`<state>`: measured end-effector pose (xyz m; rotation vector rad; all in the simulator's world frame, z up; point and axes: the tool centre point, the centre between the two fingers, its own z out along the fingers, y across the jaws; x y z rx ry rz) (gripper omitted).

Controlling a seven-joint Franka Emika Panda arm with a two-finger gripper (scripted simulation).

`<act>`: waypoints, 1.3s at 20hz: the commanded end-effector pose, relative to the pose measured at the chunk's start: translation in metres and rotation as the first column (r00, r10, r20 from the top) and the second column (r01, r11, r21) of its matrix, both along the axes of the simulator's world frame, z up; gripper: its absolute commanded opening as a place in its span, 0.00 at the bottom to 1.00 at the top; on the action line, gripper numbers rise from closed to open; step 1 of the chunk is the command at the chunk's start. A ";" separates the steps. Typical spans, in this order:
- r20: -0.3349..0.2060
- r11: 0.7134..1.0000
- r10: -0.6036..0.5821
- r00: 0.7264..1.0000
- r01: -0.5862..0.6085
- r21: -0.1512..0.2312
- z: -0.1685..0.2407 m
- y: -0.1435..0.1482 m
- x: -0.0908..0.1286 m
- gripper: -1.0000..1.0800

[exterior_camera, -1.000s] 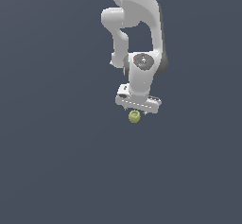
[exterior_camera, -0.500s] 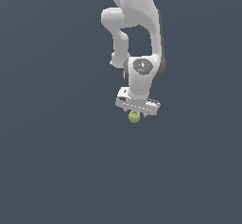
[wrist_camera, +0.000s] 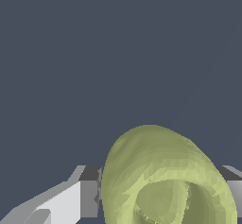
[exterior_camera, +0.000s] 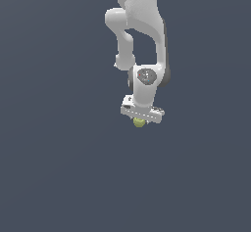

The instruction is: Pick up the object and move it to a goal position.

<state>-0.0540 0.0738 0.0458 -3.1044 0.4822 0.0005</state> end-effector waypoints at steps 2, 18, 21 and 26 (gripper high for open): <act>0.000 1.000 0.000 1.000 0.000 0.000 -0.001 0.000 0.000 0.00; 0.030 1.000 0.021 0.999 -0.021 0.012 0.010 -0.005 0.008 0.00; 0.054 0.999 0.038 0.998 -0.039 0.021 0.019 -0.010 0.015 0.00; 0.108 0.996 0.074 0.991 -0.079 0.041 0.039 -0.021 0.029 0.00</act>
